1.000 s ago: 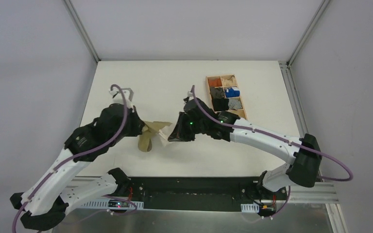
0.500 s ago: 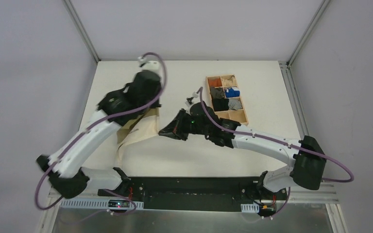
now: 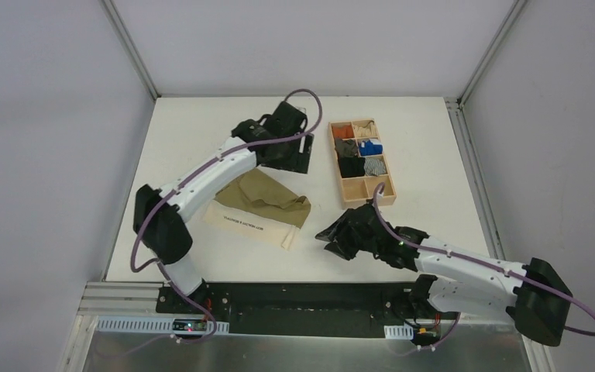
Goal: Roll the underwear
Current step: Flatten out the underwear at the center of the board.
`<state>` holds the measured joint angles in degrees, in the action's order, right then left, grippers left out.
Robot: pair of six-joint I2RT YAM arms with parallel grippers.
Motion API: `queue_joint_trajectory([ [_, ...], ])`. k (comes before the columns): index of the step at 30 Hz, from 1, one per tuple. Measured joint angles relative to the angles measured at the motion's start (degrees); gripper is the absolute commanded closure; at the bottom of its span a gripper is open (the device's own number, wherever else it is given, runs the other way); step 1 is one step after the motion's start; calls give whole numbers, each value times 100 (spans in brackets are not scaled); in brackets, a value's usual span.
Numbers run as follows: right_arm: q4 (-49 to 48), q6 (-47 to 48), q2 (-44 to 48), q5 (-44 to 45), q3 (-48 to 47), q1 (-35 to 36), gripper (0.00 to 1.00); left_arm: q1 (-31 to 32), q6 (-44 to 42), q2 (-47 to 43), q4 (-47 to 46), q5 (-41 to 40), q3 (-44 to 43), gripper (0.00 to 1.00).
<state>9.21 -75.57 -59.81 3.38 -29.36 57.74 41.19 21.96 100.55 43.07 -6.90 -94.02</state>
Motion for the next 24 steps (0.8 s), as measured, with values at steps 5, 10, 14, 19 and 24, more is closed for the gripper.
queue_joint_trajectory([
  [5, 481, 361, 269, 424, -271, -15, 51, -741, 643, -1416, 98, 129, 798, 40],
  [10, 498, 649, -544, 363, -597, -7, 53, -2291, 1167, -2850, 365, 389, 2479, 44],
  [14, 485, 938, -1530, 168, -1211, 83, 54, -3493, 1294, -3342, 605, 706, 3515, 44],
  [19, 413, 1252, -2461, -46, -1963, 271, 57, -4044, 1344, -3652, 754, 1062, 4035, 43],
  [24, 382, 1456, -3145, -192, -2347, 337, 62, -4052, 1349, -3718, 765, 1311, 4059, 43],
])
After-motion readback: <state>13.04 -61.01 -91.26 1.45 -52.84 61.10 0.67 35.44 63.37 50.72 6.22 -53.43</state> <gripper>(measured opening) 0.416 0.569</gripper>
